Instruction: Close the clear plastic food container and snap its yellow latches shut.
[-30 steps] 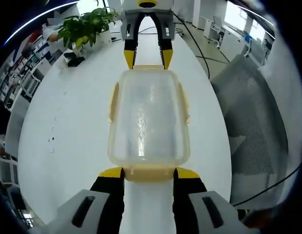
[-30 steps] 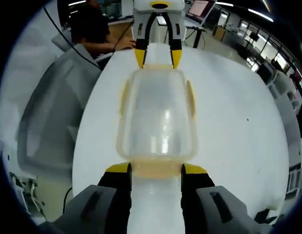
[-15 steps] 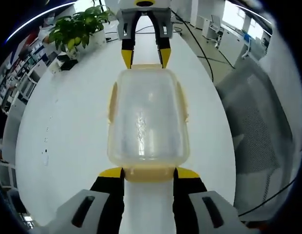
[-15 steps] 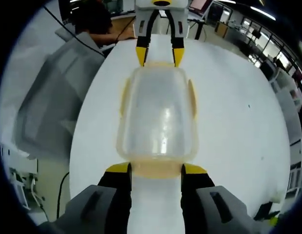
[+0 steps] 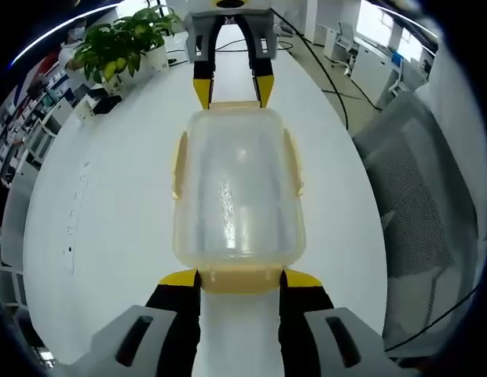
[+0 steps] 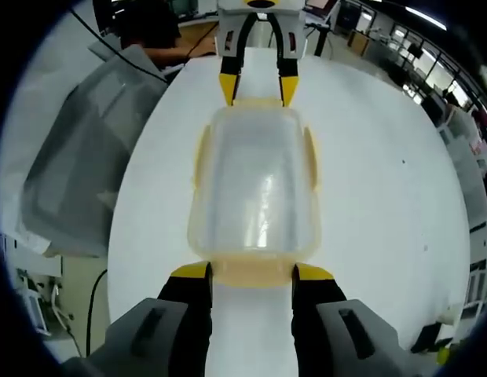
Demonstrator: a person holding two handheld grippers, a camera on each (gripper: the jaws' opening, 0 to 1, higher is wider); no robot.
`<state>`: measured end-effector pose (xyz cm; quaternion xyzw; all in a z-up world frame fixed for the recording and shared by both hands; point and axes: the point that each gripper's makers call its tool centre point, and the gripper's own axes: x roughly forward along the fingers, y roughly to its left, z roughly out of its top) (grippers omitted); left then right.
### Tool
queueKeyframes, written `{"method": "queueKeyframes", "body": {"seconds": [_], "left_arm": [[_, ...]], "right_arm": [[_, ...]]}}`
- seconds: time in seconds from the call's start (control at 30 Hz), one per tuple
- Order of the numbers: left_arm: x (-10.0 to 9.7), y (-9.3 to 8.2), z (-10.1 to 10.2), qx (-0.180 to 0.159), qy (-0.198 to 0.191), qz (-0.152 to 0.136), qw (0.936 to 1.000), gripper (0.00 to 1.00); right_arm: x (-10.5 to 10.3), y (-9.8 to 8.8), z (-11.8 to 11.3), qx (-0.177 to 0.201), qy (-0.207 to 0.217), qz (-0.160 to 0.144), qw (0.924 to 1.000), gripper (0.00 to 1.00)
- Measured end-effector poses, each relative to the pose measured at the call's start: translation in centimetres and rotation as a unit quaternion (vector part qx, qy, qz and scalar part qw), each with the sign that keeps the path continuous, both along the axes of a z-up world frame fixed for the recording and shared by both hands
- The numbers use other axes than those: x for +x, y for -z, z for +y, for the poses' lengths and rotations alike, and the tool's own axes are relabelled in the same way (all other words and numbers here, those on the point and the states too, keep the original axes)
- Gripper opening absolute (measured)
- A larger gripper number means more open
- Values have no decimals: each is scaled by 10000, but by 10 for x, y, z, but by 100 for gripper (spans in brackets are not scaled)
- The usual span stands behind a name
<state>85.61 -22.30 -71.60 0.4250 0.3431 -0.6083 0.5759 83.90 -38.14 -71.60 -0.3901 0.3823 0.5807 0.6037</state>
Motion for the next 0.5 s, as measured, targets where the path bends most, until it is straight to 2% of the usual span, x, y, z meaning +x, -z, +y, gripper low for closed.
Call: {"method": "queueKeyframes", "body": {"seconds": [0.5], "left_arm": [[-1,5,-6,-8,33,54,10000,32]], "right_arm": [[0,8,-7,-68,-20,51,10000,36]]}}
